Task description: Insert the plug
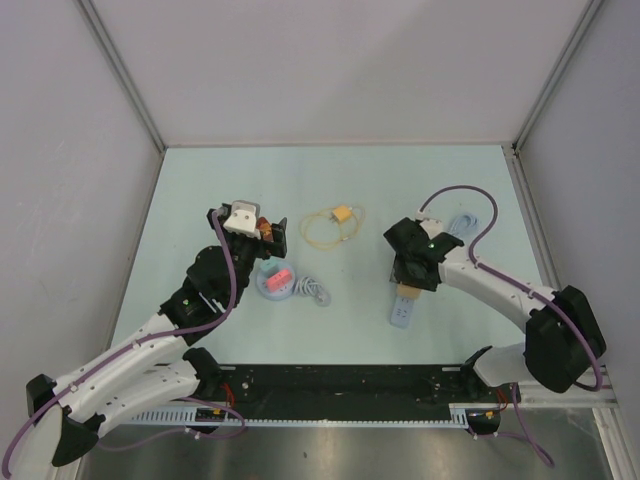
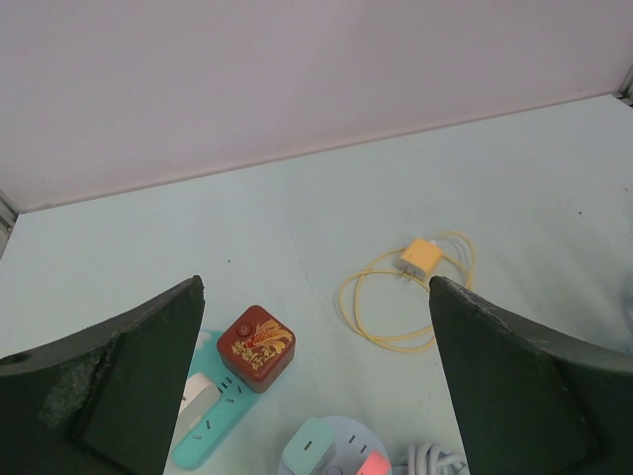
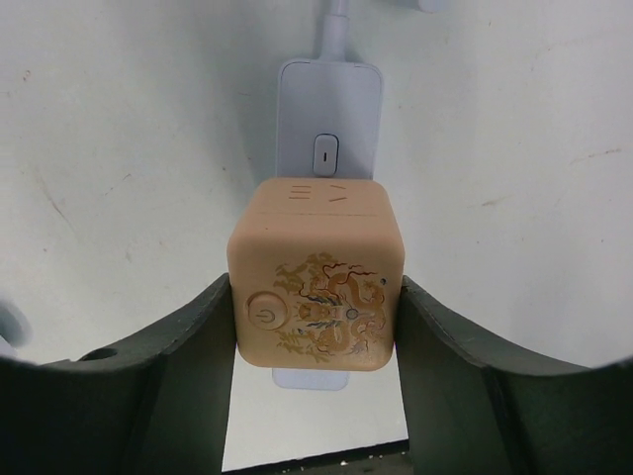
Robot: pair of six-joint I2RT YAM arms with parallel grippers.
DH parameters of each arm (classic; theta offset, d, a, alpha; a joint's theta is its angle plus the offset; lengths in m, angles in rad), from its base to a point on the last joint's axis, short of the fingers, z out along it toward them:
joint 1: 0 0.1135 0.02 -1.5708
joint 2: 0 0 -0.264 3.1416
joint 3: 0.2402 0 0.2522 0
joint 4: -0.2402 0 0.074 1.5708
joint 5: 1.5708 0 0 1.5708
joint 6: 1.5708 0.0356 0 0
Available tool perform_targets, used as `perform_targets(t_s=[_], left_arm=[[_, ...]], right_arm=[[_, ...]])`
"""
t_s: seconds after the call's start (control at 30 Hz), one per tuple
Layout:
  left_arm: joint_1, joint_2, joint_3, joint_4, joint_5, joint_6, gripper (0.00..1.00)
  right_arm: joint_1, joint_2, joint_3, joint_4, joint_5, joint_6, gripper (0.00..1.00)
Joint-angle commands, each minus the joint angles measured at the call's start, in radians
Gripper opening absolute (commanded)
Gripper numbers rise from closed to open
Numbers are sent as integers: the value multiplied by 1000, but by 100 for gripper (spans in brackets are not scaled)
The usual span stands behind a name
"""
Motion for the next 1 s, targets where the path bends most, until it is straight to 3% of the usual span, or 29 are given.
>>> perform_targets(t_s=[0.0,0.13,0.37,0.63,0.8,0.97], left_arm=[[4,-2,-5,25,-1,-3,100],[5,-3,-5,25,0,-2,100],[5,-2,-5,25,-3,-1,100],[5,1,-4,23,6,-2,100],[5,12,1,17,3,-6,100],[5,55,12,2,0,-16,100]], right_arm=[[3,28,-196,42,-105,25,0],[-49,-21,-268,104,-168,33,0],[31,91,-267,150,-185,39,0],[-30,7,-232,185,-48,-4,0],[-79,-46,-202,297,44,-74,0],[-144,-29,-184,441,41,-157,0]])
